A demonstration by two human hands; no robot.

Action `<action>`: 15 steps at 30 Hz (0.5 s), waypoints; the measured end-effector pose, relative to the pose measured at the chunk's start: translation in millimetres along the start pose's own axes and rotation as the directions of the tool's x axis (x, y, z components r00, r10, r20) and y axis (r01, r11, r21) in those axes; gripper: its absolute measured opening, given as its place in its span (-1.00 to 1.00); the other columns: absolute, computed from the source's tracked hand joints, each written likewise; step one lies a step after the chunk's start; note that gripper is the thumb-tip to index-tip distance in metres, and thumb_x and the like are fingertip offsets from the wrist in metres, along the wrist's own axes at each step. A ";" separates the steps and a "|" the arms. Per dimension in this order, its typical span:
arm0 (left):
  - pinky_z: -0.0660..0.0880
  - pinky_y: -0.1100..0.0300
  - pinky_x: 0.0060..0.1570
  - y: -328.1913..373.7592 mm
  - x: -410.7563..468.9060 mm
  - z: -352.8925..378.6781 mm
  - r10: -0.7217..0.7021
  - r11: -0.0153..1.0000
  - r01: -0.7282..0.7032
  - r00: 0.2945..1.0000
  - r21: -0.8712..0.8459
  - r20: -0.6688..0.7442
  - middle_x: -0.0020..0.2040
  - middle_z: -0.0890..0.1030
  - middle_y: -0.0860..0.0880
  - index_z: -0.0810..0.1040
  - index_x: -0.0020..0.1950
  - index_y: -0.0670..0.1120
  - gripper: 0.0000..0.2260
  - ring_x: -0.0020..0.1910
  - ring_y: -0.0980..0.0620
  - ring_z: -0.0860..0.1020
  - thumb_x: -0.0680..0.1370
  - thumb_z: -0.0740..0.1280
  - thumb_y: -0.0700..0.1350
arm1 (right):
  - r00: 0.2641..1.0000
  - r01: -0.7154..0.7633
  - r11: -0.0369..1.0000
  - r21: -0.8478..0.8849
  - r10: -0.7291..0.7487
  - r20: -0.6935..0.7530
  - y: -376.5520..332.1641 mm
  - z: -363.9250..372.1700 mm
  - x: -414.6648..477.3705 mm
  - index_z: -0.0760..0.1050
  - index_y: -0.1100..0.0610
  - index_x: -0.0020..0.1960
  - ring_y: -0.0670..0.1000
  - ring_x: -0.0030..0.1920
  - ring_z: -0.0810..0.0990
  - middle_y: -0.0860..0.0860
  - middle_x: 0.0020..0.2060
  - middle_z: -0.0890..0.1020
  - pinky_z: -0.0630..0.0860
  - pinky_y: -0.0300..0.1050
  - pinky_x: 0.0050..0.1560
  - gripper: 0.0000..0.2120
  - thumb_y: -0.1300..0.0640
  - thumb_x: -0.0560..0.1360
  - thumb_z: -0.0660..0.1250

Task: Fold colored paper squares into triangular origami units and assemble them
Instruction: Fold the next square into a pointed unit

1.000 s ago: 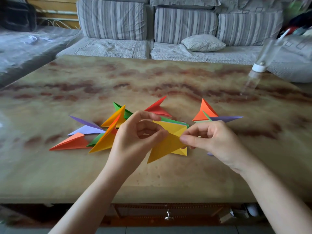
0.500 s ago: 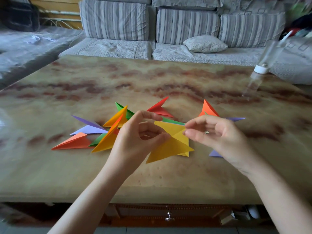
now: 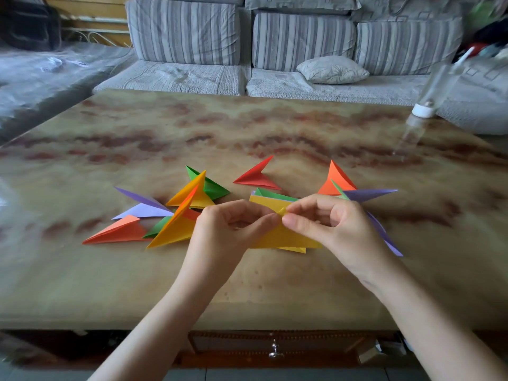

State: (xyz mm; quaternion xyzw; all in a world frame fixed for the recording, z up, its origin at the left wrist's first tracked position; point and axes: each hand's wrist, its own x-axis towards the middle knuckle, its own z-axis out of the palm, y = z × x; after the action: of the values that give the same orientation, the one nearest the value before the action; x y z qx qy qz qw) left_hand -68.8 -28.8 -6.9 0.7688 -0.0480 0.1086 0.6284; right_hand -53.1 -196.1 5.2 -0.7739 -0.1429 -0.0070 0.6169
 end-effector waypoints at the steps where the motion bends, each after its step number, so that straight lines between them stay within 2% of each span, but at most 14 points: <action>1: 0.47 0.39 -0.27 -0.3 -1.0 1.0 0.007 1.000 -0.007 1.000 0.020 0.000 -0.32 0.68 0.07 0.68 -0.25 0.00 -0.99 -0.33 0.22 0.58 0.38 0.48 -0.09 | 1.000 0.010 1.000 -0.008 -0.010 -0.004 0.0 0.7 -0.5 0.64 0.12 -0.19 -0.13 -0.24 0.58 -0.01 -0.29 0.67 0.48 -0.31 -0.17 -0.92 0.13 0.34 0.47; 4: 0.44 0.42 -0.30 -1.1 -2.6 3.7 0.019 0.999 -0.019 1.000 0.046 -0.001 -0.33 0.68 0.11 0.68 -0.24 0.02 -0.98 -0.34 0.25 0.58 0.38 0.48 -0.09 | 0.997 0.044 0.998 -0.038 -0.047 -0.059 -0.8 2.2 -0.5 0.65 0.10 -0.24 -0.12 -0.26 0.57 0.03 -0.31 0.67 0.46 -0.28 -0.18 -0.96 0.13 0.35 0.47; 10: 0.49 0.43 -0.27 -1.8 -0.7 1.0 0.000 0.998 0.000 1.000 0.060 0.000 -0.33 0.69 0.09 0.69 -0.23 0.01 -0.96 -0.33 0.21 0.64 0.40 0.48 -0.13 | 0.982 0.078 0.996 -0.048 -0.085 -0.171 -2.7 -2.5 2.2 0.64 0.07 -0.28 -0.18 -0.33 0.55 -0.08 -0.38 0.66 0.43 -0.38 -0.24 -0.92 0.20 0.37 0.47; 13: 0.53 0.38 -0.23 -1.4 -0.5 -0.8 0.008 0.997 -0.011 0.999 0.071 0.046 -0.35 0.69 0.05 0.67 -0.24 -0.01 -0.93 -0.34 0.14 0.65 0.42 0.46 -0.17 | 0.972 0.089 0.995 -0.046 -0.097 -0.215 -3.1 -10.0 3.8 0.63 0.06 -0.28 -0.17 -0.32 0.55 -0.08 -0.37 0.66 0.43 -0.38 -0.23 -0.92 0.19 0.37 0.47; 15: 0.51 0.40 -0.24 -3.2 -0.3 -1.6 0.023 0.993 -0.030 0.998 0.115 0.063 -0.37 0.68 0.07 0.66 -0.26 -0.02 -0.89 -0.36 0.16 0.64 0.44 0.45 -0.20 | 0.963 0.094 0.994 -0.046 -0.103 -0.249 -5.0 -15.4 4.3 0.63 0.04 -0.27 -0.16 -0.30 0.56 -0.08 -0.35 0.67 0.44 -0.38 -0.21 -0.95 0.15 0.35 0.48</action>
State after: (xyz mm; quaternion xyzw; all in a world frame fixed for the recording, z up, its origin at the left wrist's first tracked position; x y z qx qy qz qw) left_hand -68.6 -26.5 -9.7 0.8062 -0.0710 0.0960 0.5795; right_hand -47.6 -209.0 14.5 -0.7691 -0.1019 -0.1381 0.6157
